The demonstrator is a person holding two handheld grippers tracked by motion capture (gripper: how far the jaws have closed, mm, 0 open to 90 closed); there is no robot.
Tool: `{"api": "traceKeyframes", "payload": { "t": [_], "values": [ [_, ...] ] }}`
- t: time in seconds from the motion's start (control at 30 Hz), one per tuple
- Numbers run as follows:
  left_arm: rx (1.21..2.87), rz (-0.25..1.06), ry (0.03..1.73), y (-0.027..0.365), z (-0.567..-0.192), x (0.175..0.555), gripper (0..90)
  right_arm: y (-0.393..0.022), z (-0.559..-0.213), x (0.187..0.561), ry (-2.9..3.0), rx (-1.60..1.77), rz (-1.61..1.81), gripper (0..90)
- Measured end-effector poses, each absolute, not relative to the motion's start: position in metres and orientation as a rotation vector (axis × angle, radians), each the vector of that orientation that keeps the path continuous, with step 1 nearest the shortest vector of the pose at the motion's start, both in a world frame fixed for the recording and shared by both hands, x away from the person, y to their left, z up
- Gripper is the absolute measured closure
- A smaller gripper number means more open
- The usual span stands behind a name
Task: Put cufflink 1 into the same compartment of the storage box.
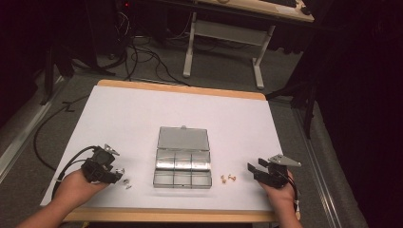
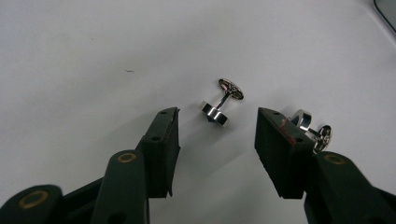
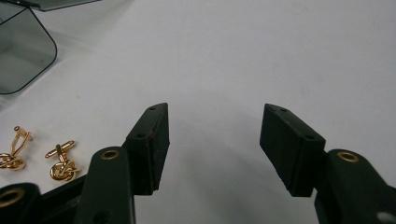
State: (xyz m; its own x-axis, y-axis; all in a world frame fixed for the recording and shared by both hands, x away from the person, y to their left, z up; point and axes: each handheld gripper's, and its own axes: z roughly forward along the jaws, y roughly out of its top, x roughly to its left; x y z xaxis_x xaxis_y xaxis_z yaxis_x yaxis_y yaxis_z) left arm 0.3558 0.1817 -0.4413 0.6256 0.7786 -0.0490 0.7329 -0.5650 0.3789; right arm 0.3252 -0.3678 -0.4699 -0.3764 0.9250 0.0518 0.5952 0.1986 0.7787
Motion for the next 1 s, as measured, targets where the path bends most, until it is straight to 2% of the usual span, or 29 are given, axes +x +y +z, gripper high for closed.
{"api": "traceKeyframes", "payload": {
  "t": [0.3,0.5,0.67,1.0],
  "values": [
    [2.573,0.117,1.199,0.177,-0.44,0.364,52.8,-0.365,-0.469,0.325,2.057,1.423,1.036,42.3],
    [2.625,0.133,1.161,0.173,-0.437,0.368,57.0,-0.363,-0.468,0.325,2.049,1.428,1.049,37.6],
    [2.623,0.138,1.164,0.171,-0.437,0.369,61.6,-0.361,-0.467,0.325,2.046,1.43,1.05,37.0],
    [2.701,0.131,1.085,0.164,-0.437,0.376,64.6,-0.362,-0.468,0.325,2.05,1.438,1.031,37.4]
  ]
}}
